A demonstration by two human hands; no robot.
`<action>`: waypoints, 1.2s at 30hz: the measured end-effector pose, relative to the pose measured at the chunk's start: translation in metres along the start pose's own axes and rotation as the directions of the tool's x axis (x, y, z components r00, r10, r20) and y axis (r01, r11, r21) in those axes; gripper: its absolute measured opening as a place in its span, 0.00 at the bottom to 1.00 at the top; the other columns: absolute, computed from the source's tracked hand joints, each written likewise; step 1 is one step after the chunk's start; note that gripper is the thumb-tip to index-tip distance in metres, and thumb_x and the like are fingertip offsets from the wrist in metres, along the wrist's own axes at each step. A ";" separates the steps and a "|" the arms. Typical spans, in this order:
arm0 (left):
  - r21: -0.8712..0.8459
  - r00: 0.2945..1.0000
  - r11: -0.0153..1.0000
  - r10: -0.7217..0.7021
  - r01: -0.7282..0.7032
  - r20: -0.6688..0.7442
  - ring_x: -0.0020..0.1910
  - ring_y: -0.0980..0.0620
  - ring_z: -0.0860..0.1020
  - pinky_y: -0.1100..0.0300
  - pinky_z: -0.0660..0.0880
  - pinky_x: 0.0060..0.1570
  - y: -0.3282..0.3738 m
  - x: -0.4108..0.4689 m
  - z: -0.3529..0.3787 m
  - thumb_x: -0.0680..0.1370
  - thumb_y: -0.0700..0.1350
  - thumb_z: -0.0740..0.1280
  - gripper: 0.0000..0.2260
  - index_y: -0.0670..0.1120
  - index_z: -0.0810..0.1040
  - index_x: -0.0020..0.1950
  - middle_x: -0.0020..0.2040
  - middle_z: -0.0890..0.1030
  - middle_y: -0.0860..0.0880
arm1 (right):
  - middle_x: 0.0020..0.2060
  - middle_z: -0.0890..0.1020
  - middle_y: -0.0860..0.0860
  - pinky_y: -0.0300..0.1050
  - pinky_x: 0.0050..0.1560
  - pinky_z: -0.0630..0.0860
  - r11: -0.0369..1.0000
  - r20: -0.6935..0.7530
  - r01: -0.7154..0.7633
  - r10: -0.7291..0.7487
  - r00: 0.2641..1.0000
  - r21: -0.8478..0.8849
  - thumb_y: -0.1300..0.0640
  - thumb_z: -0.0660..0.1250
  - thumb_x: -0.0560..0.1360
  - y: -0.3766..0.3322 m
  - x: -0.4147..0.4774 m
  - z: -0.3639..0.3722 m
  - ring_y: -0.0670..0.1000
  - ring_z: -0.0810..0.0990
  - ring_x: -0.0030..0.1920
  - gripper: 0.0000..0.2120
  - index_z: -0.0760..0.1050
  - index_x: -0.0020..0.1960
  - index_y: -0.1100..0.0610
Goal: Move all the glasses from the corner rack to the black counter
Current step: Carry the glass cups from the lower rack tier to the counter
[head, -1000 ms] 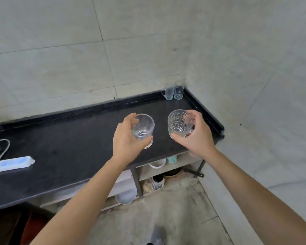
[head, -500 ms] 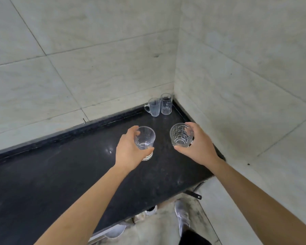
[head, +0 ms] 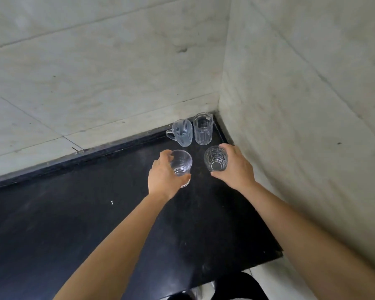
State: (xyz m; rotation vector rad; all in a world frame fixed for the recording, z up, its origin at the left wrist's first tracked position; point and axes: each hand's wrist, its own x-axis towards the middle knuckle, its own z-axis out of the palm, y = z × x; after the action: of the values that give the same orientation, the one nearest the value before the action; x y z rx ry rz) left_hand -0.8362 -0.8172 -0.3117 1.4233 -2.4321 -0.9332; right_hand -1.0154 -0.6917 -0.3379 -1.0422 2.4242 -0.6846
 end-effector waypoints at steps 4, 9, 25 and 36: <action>0.015 1.000 1.000 -0.021 0.021 -0.003 0.63 0.48 0.73 0.51 0.73 0.59 0.003 0.038 0.027 0.67 0.53 0.78 0.36 0.49 0.65 0.70 0.63 0.77 0.53 | 0.66 0.75 0.48 0.51 0.55 0.78 0.999 0.009 -0.029 0.029 1.000 -0.020 0.48 0.82 0.65 0.004 0.035 0.014 0.54 0.78 0.63 0.42 0.64 0.72 0.47; 0.021 0.999 1.000 -0.022 0.022 0.027 0.63 0.49 0.73 0.53 0.73 0.56 -0.001 0.065 0.051 0.67 0.53 0.79 0.35 0.49 0.65 0.68 0.63 0.77 0.53 | 0.70 0.73 0.49 0.53 0.60 0.77 0.999 0.051 -0.031 0.032 0.998 -0.028 0.52 0.82 0.66 0.006 0.064 0.024 0.55 0.77 0.66 0.44 0.63 0.75 0.49; -0.044 0.999 0.998 -0.038 0.039 0.026 0.62 0.49 0.72 0.52 0.73 0.57 -0.006 0.104 0.083 0.67 0.52 0.80 0.35 0.49 0.65 0.67 0.62 0.76 0.52 | 0.75 0.68 0.52 0.53 0.68 0.73 1.000 0.131 -0.016 0.014 0.991 0.014 0.58 0.80 0.69 0.016 0.101 0.030 0.55 0.73 0.71 0.46 0.58 0.79 0.52; 0.132 0.993 0.985 0.116 -0.112 -0.021 0.80 0.44 0.53 0.41 0.54 0.77 -0.005 0.077 -0.027 0.73 0.71 0.62 0.47 0.44 0.51 0.81 0.81 0.56 0.45 | 0.82 0.53 0.57 0.54 0.81 0.52 0.997 -0.070 0.078 -0.078 0.994 -0.005 0.55 0.65 0.81 -0.040 0.087 -0.031 0.57 0.52 0.82 0.37 0.48 0.83 0.58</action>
State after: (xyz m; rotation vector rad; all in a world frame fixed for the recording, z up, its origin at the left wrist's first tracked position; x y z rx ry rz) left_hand -0.8613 -0.8945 -0.3058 1.3109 -2.5646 -0.7356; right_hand -1.0652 -0.7732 -0.3053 -1.1371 2.4552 -0.7568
